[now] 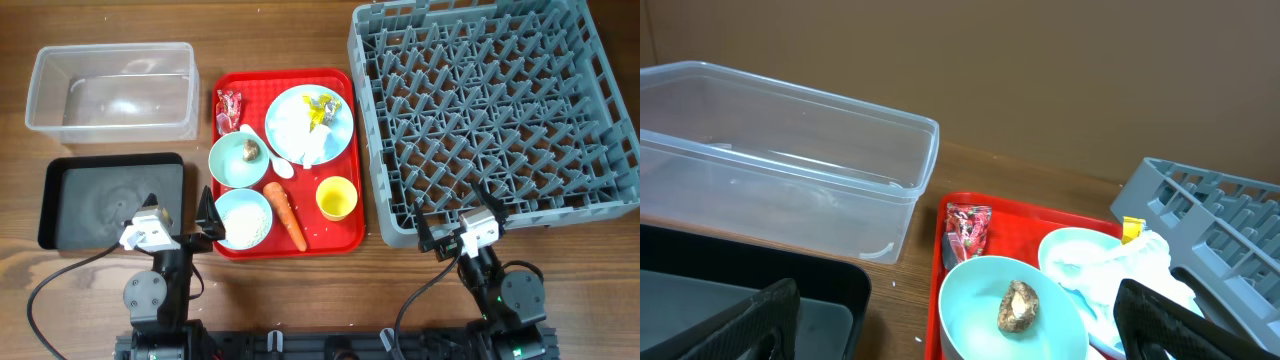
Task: Sort waste into correct bins and load items into the dishwasher rack
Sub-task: 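Move the left gripper to the mint-green bowl on the red tray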
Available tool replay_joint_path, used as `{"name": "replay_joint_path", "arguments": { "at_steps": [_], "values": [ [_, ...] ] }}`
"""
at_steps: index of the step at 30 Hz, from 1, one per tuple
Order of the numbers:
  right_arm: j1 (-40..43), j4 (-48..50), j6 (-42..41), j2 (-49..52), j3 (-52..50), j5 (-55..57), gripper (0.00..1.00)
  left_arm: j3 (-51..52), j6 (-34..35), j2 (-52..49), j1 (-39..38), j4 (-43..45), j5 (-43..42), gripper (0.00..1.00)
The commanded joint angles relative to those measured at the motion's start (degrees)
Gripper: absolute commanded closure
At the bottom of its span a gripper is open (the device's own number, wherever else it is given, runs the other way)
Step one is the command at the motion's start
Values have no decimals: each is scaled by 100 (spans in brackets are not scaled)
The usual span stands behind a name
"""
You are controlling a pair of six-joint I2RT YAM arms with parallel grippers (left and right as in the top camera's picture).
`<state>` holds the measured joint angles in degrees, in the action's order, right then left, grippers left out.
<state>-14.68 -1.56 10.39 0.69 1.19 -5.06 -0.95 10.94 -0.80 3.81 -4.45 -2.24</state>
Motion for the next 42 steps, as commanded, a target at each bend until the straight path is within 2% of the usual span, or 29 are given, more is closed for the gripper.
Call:
{"name": "replay_joint_path", "arguments": {
  "at_steps": [1,32,37,39,42],
  "values": [
    [13,20,9,11,-11,17,0,59,-114,42,-22,9,57,0],
    [13,20,13,11,-11,39,0,59,-111,42,-22,11,55,0],
    [13,229,-7,11,-9,35,0,59,-105,42,-22,116,20,0],
    [13,549,9,11,-9,131,0,57,-114,42,-22,514,-573,0],
    [13,1266,-7,11,68,214,0,46,-162,42,-22,863,-632,0]
  ]
}}
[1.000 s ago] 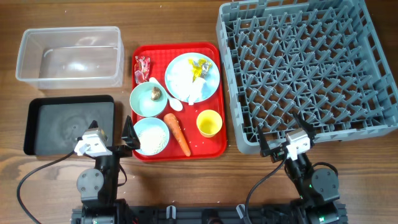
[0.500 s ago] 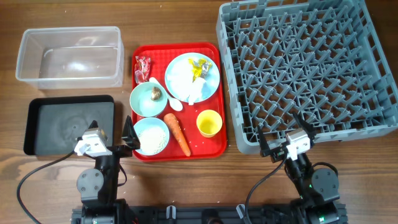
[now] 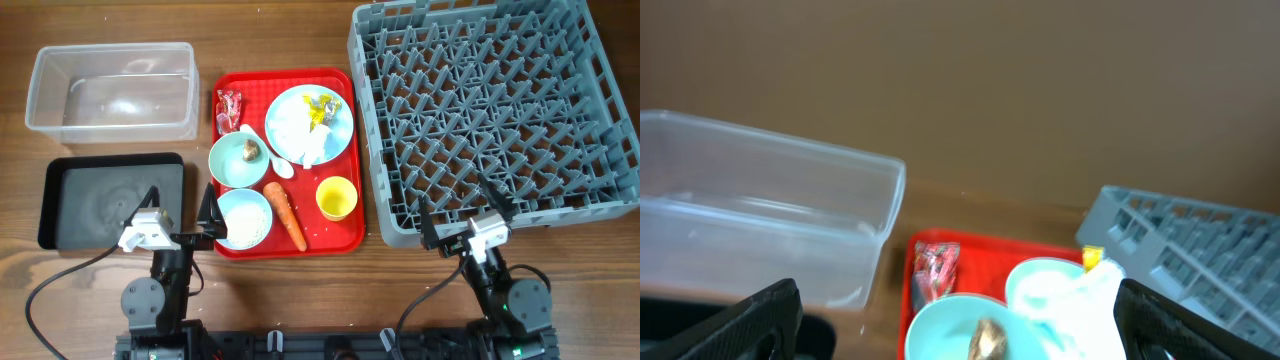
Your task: Sort waste into correct bins and load items into the dishwasher rack
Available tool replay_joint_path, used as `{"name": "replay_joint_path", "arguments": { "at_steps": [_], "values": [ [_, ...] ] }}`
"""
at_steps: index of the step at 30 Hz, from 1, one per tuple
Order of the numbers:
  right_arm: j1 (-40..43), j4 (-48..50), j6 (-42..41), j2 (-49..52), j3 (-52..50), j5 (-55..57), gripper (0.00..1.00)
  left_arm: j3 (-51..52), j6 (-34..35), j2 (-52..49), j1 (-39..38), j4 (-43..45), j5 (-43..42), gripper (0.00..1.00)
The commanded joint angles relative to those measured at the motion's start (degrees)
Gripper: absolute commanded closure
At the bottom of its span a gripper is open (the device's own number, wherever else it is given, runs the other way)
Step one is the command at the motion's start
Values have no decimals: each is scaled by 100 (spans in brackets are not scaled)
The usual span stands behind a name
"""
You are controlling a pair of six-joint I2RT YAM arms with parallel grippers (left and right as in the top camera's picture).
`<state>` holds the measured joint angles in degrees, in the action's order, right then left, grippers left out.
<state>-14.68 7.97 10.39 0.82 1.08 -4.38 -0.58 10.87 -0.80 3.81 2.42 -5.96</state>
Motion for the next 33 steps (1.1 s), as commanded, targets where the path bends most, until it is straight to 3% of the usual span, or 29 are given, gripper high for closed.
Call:
{"name": "replay_joint_path", "arguments": {
  "at_steps": [1,5,8,9,11,14,18,22,26,29,33],
  "values": [
    [13,363,-4,-2,199,146,0,-57,-157,37,-20,162,-258,0],
    [13,343,61,444,1231,251,0,-846,-507,-675,-17,94,-256,0],
    [13,271,542,1637,2321,249,0,-1961,-922,-1998,-17,-374,-258,0],
    [13,142,623,2378,2946,245,0,-2874,-920,-2983,-22,-914,-260,0],
    [13,-201,634,3228,3716,256,1,-3934,-918,-4039,-22,-1692,-264,0],
    [15,-1458,605,4688,5191,321,0,-6365,-920,-6146,-334,-3748,-280,0],
    [240,-2986,603,6437,6306,-81,0,-8205,-916,-8271,-1176,-5176,-280,0],
    [275,-3348,597,7499,6314,-439,0,-8260,-855,-9423,-1742,-5281,-748,0],
    [275,-3635,260,7934,6312,-667,0,-8258,-872,-10137,-1980,-5779,-774,1],
    [275,-3681,101,7967,6310,-667,0,-8168,-570,-10413,-1982,-6096,-767,27],
    [275,-3738,122,7967,6308,-662,9,-7536,-267,-10644,-1985,-5545,-769,40]
  ]
}}
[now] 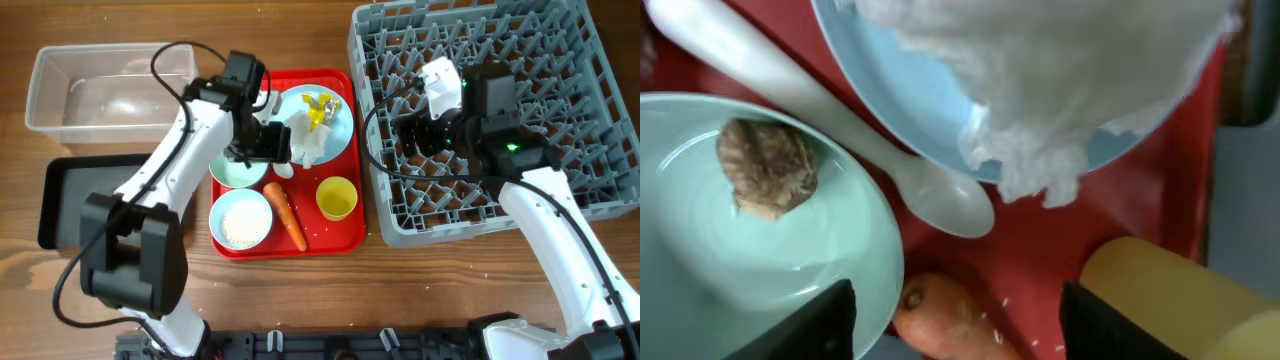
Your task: Sort waste into correct bins and load items into the dishwasher rack
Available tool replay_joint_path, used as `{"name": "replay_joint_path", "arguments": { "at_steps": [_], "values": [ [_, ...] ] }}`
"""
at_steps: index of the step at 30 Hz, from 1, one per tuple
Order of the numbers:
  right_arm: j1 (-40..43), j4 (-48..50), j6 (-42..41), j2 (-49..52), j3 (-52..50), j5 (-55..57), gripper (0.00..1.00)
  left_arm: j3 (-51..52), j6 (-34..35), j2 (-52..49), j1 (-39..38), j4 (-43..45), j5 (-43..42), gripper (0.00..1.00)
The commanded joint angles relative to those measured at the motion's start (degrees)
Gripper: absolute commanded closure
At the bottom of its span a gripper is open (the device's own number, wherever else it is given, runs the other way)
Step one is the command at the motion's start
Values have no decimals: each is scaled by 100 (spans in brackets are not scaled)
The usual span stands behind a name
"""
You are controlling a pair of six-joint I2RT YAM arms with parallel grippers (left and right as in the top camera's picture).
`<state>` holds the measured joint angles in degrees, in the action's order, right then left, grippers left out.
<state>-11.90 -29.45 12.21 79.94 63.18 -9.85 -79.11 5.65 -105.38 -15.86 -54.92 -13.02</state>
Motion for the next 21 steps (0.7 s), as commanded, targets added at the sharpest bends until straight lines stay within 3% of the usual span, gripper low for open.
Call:
{"name": "replay_joint_path", "arguments": {
  "at_steps": [1,5,9,11,12,13,16,21],
  "values": [
    [-2,4,-61,55,98,-116,11,413,254,-223,-17,315,-17,42],
    [-2,-15,-61,55,98,-116,21,726,254,-348,-17,874,326,46],
    [-2,-46,-59,55,98,-114,32,789,407,-372,-17,979,1010,73],
    [-2,-50,-59,55,98,-111,35,953,553,-372,-17,1163,1335,81],
    [-2,-66,-59,55,98,-109,36,1029,557,-372,-17,1211,1331,92],
    [-2,-70,-59,55,98,-87,36,1054,555,-372,-17,1209,1331,96],
    [-2,-57,-55,55,98,-48,37,964,706,-348,-15,1132,1231,96],
    [-2,-59,-33,55,98,-50,36,-417,767,319,175,-372,1029,96]
  ]
}}
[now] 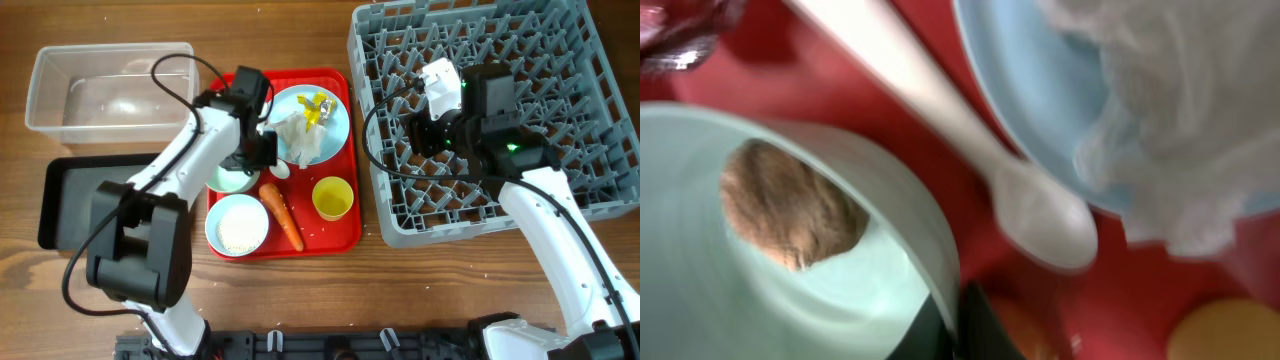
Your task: Sort waste into correct bins and load items into the dishwasher rack
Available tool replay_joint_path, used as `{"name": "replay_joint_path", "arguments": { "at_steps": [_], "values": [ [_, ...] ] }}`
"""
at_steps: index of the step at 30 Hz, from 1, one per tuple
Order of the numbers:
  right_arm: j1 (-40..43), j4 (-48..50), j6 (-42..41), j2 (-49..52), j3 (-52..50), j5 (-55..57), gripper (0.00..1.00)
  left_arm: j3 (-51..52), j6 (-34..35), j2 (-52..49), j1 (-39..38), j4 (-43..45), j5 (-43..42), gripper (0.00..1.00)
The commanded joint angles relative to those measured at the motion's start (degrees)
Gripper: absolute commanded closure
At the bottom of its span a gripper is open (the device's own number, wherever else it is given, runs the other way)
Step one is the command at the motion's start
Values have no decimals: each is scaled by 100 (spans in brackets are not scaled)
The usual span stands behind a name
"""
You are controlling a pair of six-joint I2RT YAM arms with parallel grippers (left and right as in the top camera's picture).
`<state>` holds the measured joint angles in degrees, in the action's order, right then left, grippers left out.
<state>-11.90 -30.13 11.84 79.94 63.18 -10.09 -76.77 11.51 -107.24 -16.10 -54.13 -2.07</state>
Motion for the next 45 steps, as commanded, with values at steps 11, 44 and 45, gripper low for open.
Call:
{"name": "replay_joint_path", "arguments": {
  "at_steps": [11,44,45],
  "values": [
    [-2,70,17,55,98,-26,34,-649,-638,1596,2715,-1904,-1910,96],
    [-2,-57,4,55,98,-26,29,1019,-4430,144,7097,-1462,-8024,96],
    [-2,-52,2,55,98,-26,29,1021,-4065,133,7136,-1316,-7796,96]
  ]
}}
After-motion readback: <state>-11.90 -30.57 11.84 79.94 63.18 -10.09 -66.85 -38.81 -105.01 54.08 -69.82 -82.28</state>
